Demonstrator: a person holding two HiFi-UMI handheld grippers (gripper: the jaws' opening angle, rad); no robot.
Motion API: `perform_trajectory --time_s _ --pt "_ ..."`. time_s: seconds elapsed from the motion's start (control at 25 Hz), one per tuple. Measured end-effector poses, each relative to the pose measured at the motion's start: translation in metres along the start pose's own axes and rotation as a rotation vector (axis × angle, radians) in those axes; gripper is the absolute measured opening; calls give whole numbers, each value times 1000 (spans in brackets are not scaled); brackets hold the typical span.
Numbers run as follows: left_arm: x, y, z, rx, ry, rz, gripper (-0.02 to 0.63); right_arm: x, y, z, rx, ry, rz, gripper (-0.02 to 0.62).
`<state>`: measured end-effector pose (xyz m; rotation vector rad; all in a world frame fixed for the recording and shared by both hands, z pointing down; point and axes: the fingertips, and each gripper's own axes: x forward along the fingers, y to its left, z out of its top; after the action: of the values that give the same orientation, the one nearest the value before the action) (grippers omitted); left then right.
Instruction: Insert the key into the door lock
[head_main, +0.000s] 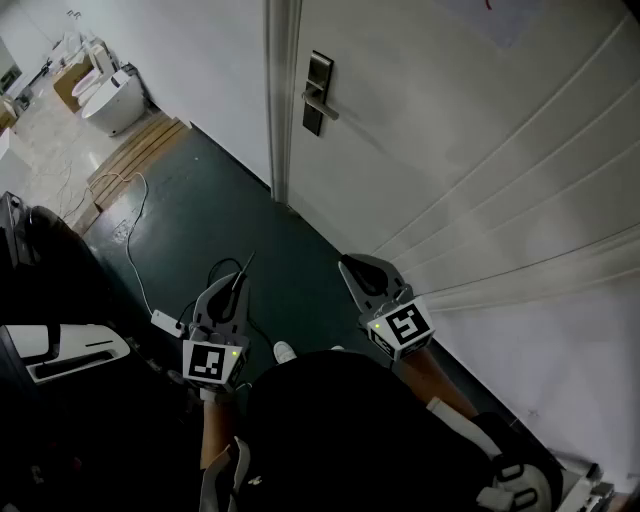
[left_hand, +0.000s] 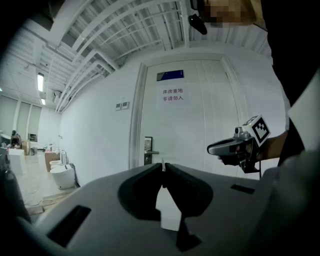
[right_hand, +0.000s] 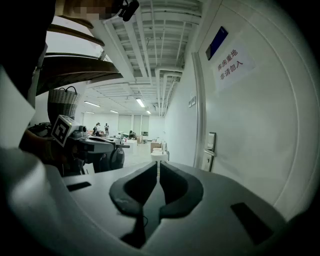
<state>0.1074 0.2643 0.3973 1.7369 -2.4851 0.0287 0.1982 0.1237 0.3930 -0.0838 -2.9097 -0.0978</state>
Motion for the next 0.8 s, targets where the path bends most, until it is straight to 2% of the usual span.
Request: perform_trajectory --time_s 0.52,0.8 --pt "-14 56 -29 -45 20 -40 26 51 34 -2 -3 30 -20 29" --pt "-16 73 -44 -70 38 -21 26 70 37 -15 23 55 -13 29"
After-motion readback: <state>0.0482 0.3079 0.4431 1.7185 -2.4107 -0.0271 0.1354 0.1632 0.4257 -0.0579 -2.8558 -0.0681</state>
